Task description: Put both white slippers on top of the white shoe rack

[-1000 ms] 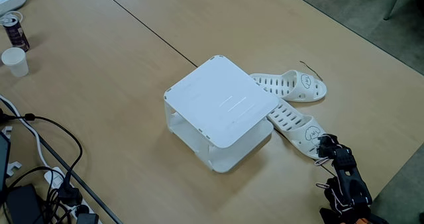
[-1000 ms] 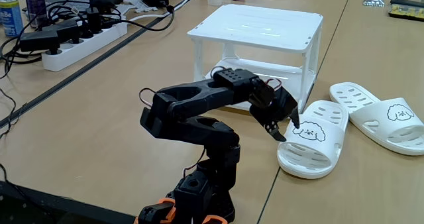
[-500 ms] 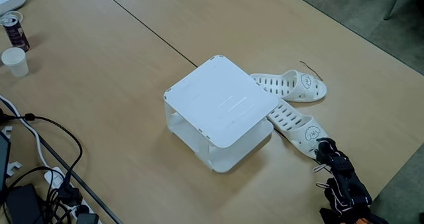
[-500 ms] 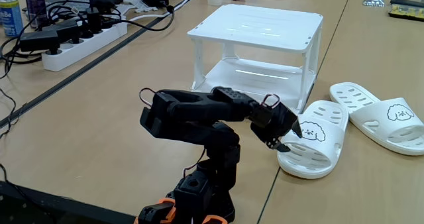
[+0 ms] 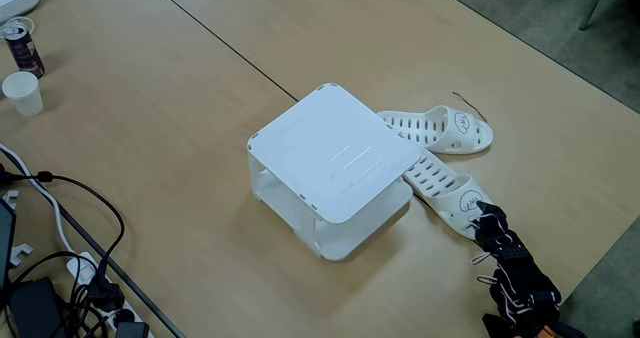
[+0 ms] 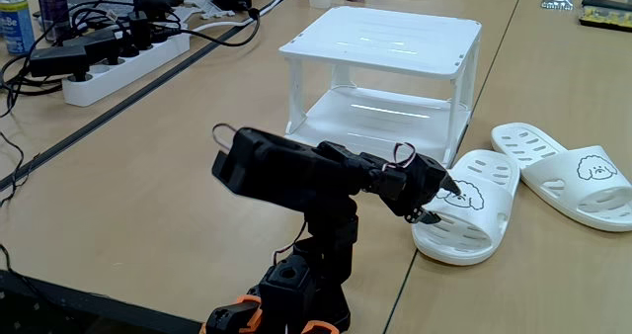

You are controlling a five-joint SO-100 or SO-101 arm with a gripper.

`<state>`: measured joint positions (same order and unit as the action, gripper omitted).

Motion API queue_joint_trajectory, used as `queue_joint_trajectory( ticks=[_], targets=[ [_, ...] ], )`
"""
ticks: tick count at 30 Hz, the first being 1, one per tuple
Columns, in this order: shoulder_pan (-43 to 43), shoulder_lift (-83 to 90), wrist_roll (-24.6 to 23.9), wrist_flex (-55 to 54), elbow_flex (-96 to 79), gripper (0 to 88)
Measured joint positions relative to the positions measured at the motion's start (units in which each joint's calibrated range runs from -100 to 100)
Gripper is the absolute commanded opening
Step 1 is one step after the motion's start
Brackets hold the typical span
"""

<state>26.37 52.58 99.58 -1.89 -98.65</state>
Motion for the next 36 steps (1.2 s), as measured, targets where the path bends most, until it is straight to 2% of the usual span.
queue_joint_trajectory(
  ticks=[7,14,19,21,24,36],
  targets=[
    [0.07,-12.29,0.0,-14.76,0.18,19.6],
    [-3.07,-18.06,0.0,-22.4,0.27,19.3],
    [-4.79,-18.97,0.0,-24.98,0.27,18.4],
    [-4.87,-18.97,0.0,-25.24,0.27,13.1],
    [-4.87,-18.97,0.0,-25.32,0.27,0.7],
    [-2.77,-14.43,0.0,-26.01,1.26,0.8]
  ],
)
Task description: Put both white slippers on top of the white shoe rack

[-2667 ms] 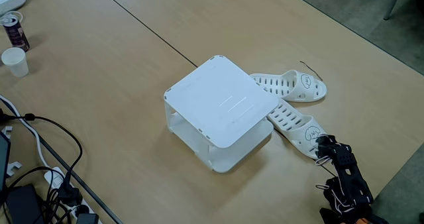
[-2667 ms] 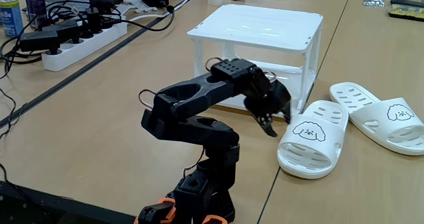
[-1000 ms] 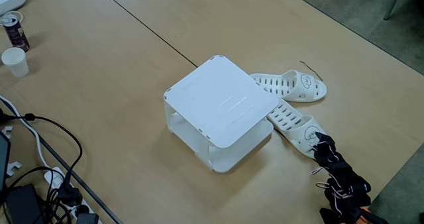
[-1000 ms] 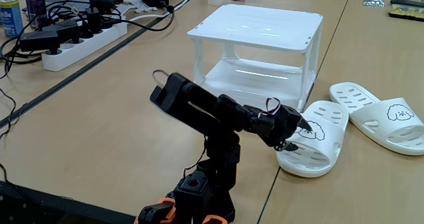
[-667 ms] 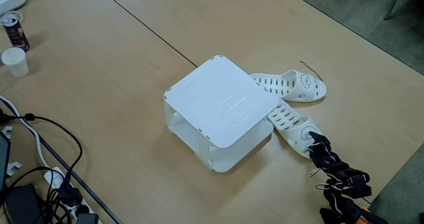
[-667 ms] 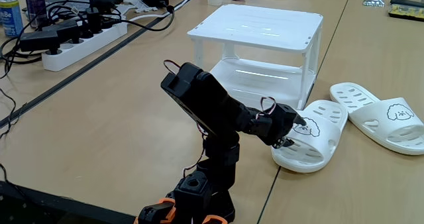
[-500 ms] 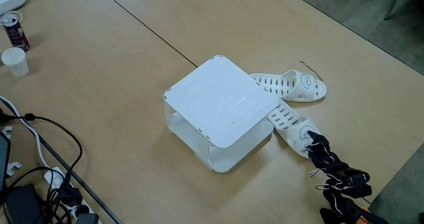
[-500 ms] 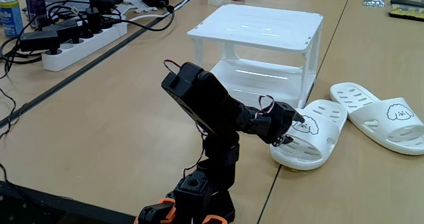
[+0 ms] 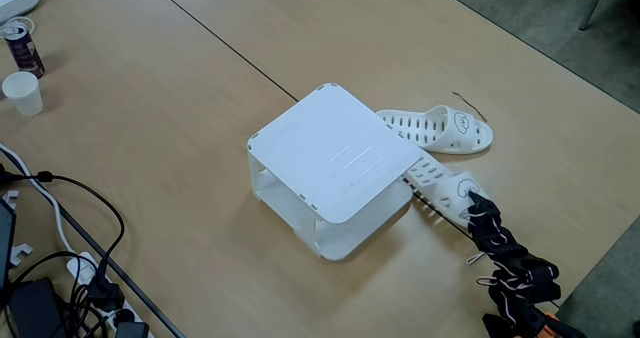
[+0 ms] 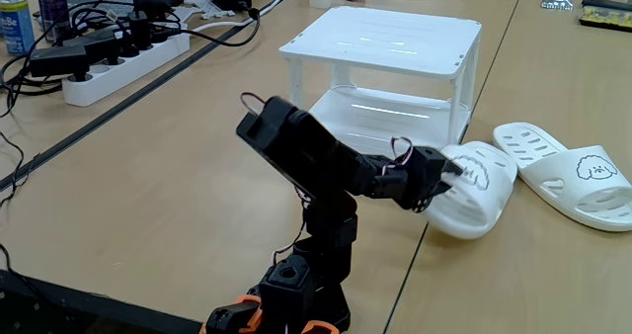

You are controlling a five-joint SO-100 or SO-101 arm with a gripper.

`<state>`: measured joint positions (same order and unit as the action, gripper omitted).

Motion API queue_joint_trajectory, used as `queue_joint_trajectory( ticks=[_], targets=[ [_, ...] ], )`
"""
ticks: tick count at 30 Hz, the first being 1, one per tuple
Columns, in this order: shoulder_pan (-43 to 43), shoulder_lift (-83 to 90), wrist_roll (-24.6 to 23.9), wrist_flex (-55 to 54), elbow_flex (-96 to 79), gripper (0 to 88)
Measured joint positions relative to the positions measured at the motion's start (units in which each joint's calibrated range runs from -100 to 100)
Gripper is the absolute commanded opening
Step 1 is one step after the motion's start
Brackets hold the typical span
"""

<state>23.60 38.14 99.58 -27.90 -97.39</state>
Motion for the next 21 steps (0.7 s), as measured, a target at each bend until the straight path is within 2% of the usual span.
queue_joint_trajectory(
  ticks=[8,21],
  targets=[
    [3.9,8.41,0.0,5.15,6.74,0.8],
    [4.72,9.73,0.0,28.76,37.92,0.8]
  ],
)
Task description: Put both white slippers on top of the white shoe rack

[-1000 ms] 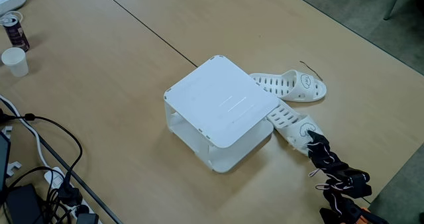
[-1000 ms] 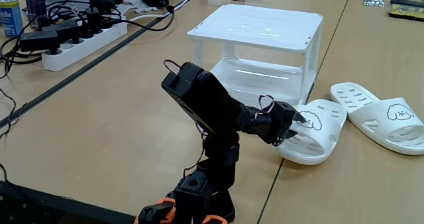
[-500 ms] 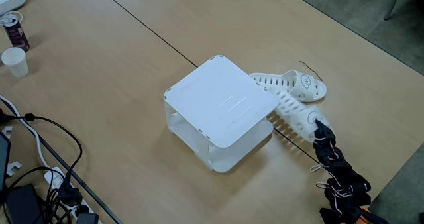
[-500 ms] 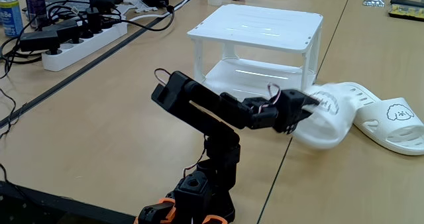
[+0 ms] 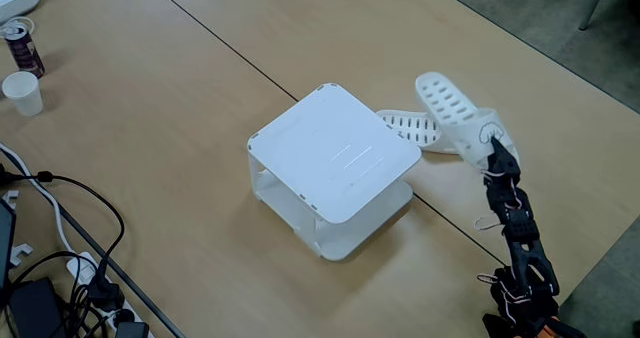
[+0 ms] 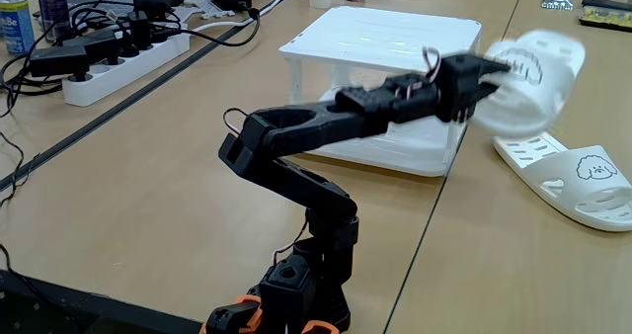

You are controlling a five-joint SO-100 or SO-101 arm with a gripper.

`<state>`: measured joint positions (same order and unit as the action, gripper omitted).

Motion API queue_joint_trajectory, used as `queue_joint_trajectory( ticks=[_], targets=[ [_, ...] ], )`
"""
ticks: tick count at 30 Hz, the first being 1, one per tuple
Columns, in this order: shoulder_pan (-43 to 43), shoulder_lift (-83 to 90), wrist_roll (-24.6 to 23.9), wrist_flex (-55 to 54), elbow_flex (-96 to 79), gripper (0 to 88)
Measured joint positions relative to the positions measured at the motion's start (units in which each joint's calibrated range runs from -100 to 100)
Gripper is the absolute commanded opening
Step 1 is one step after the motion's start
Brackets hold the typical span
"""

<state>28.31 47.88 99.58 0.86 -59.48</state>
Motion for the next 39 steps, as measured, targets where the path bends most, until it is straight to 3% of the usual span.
queue_joint_trajectory(
  ticks=[8,14,24,39],
  targets=[
    [-3.52,-7.51,0.0,8.15,21.02,0.8],
    [-14.76,-8.16,0.0,15.79,30.1,0.8],
    [-29.96,-11.3,0.0,16.39,31.0,0.8],
    [-34.08,-29.61,0.0,16.48,47.89,0.8]
  ],
)
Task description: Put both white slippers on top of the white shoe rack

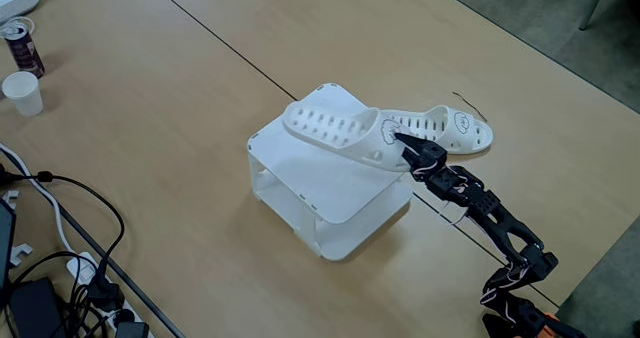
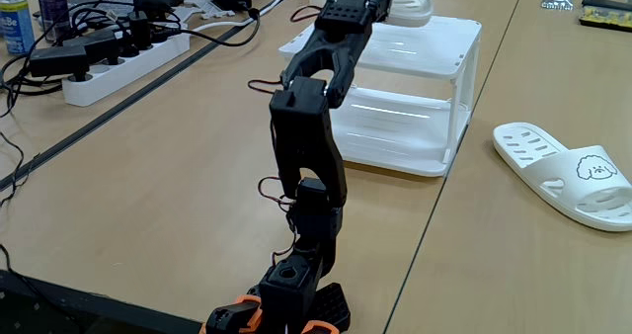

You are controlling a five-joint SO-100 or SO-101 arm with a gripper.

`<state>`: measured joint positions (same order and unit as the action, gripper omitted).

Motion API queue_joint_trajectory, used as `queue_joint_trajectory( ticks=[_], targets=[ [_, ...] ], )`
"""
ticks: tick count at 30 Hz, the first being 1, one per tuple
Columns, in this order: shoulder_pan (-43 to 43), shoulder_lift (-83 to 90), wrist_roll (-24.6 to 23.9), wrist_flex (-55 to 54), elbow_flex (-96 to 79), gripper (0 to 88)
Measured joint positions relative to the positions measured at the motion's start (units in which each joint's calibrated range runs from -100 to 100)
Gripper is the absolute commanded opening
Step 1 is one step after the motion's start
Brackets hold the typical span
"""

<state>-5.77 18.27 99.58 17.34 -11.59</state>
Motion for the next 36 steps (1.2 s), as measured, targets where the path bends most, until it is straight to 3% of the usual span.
queue_joint_trajectory(
  ticks=[26,32,36],
  targets=[
    [-2.62,-21.11,0.0,0.0,17.34,1.4],
    [-2.62,-21.28,0.0,0.0,17.34,16.4],
    [-2.62,-21.28,0.0,-0.09,17.43,19.1]
  ],
)
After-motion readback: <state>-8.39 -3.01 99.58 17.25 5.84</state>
